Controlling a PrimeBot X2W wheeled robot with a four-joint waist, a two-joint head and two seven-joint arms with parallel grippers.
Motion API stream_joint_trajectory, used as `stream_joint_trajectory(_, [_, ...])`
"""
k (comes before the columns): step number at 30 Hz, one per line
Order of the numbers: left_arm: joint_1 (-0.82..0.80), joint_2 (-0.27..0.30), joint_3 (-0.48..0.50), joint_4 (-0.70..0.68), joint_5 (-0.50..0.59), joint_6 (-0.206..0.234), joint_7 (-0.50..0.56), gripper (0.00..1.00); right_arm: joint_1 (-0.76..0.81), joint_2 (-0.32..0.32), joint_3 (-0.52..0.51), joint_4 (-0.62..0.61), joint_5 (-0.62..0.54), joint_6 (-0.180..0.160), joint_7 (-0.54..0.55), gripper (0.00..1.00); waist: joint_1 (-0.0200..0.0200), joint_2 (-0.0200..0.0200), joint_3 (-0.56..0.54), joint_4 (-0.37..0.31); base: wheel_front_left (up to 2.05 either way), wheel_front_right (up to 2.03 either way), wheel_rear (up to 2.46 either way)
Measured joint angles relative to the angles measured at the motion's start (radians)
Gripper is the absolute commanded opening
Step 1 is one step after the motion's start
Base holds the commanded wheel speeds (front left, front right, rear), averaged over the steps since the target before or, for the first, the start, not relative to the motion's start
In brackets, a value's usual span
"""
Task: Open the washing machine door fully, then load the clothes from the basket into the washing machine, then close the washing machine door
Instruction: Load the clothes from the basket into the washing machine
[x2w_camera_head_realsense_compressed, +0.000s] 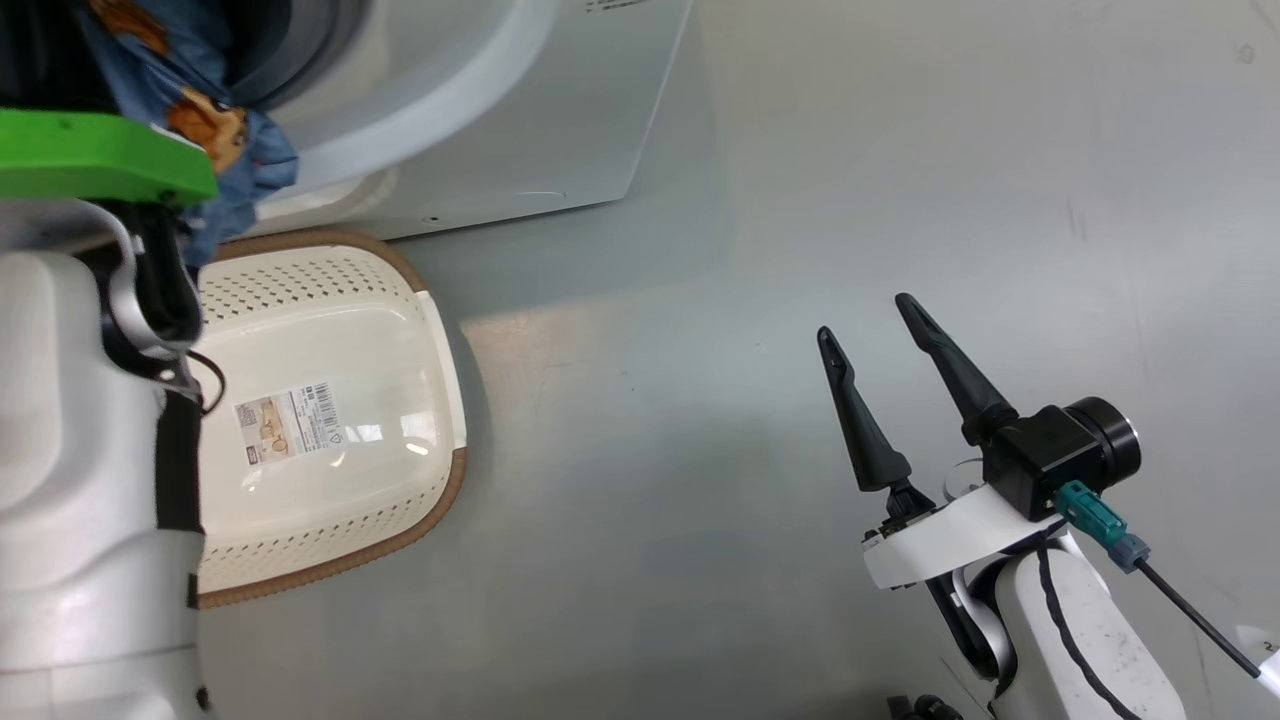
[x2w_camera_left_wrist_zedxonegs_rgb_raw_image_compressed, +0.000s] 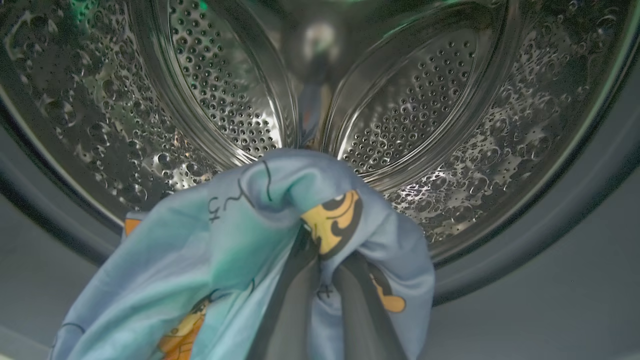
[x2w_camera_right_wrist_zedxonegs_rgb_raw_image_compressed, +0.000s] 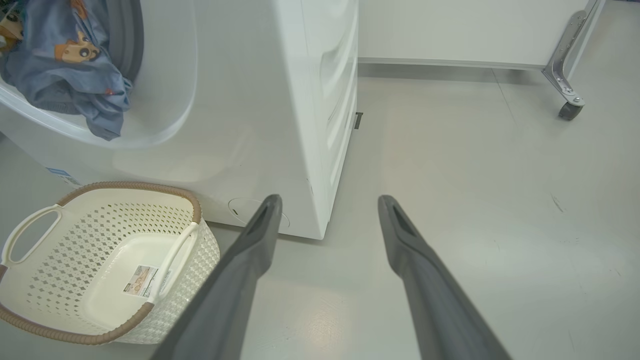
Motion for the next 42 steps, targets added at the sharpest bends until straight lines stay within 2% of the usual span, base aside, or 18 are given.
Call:
stream_joint_trajectory(7, [-0.111, 0.117, 0.029, 0.067, 0.076, 0.050, 0.043, 0.00, 0.009, 0.004, 0.039, 0.007, 0.016, 0.000, 0.000, 1.00, 0.0000, 0.0000, -0.012, -0.070, 0.00, 0.00, 0.00])
stream_joint_trajectory(15, [-0.160, 0.291, 0.073, 0.174, 0.133, 0.056, 0.077, 0.00, 0.043, 0.007, 0.059, 0.015, 0.029, 0.000, 0.000, 1.00, 0.0000, 0.0000, -0.012, -0.174, 0.00, 0.00, 0.00])
stream_joint_trajectory(18, [-0.200, 0.337, 0.079, 0.196, 0.143, 0.056, 0.077, 0.00, 0.061, 0.010, 0.062, 0.017, 0.031, 0.000, 0.000, 1.00, 0.0000, 0.0000, -0.008, -0.212, 0.00, 0.00, 0.00])
stream_joint_trajectory(25, [-0.283, 0.407, 0.087, 0.227, 0.171, 0.056, 0.074, 0.00, 0.090, 0.018, 0.063, 0.014, 0.032, 0.000, 0.000, 1.00, 0.0000, 0.0000, 0.008, -0.276, 0.00, 0.00, 0.00])
stream_joint_trajectory(28, [-0.339, 0.424, 0.093, 0.233, 0.177, 0.056, 0.040, 0.00, 0.099, 0.019, 0.061, 0.012, 0.036, 0.000, 0.000, 1.00, 0.0000, 0.0000, 0.023, -0.295, 0.00, 0.00, 0.00])
stream_joint_trajectory(32, [-0.374, 0.426, 0.101, 0.246, 0.189, 0.056, -0.016, 0.00, 0.102, 0.022, 0.058, 0.009, 0.040, 0.000, 0.000, 1.00, 0.0000, 0.0000, 0.040, -0.310, 0.00, 0.00, 0.00])
stream_joint_trajectory(38, [-0.371, 0.426, 0.064, 0.359, 0.225, 0.057, 0.019, 0.00, 0.106, 0.022, 0.059, 0.005, 0.040, 0.000, 0.000, 1.00, 0.0000, 0.0000, 0.050, -0.315, 0.00, 0.00, 0.00])
stream_joint_trajectory(39, [-0.370, 0.427, 0.059, 0.380, 0.230, 0.059, 0.034, 0.05, 0.106, 0.022, 0.059, 0.005, 0.040, 0.000, 0.000, 1.00, 0.0000, 0.0000, 0.050, -0.315, 0.00, 0.00, 0.00])
stream_joint_trajectory(40, [-0.369, 0.427, 0.052, 0.399, 0.234, 0.063, 0.046, 0.15, 0.106, 0.023, 0.059, 0.005, 0.040, 0.000, 0.000, 1.00, 0.0000, 0.0000, 0.050, -0.315, 0.00, 0.00, 0.00])
stream_joint_trajectory(42, [-0.368, 0.424, 0.033, 0.444, 0.253, 0.065, 0.057, 0.62, 0.106, 0.024, 0.049, 0.005, 0.040, 0.000, 0.000, 1.00, 0.0000, 0.0000, 0.045, -0.311, 0.00, 0.00, 0.00])
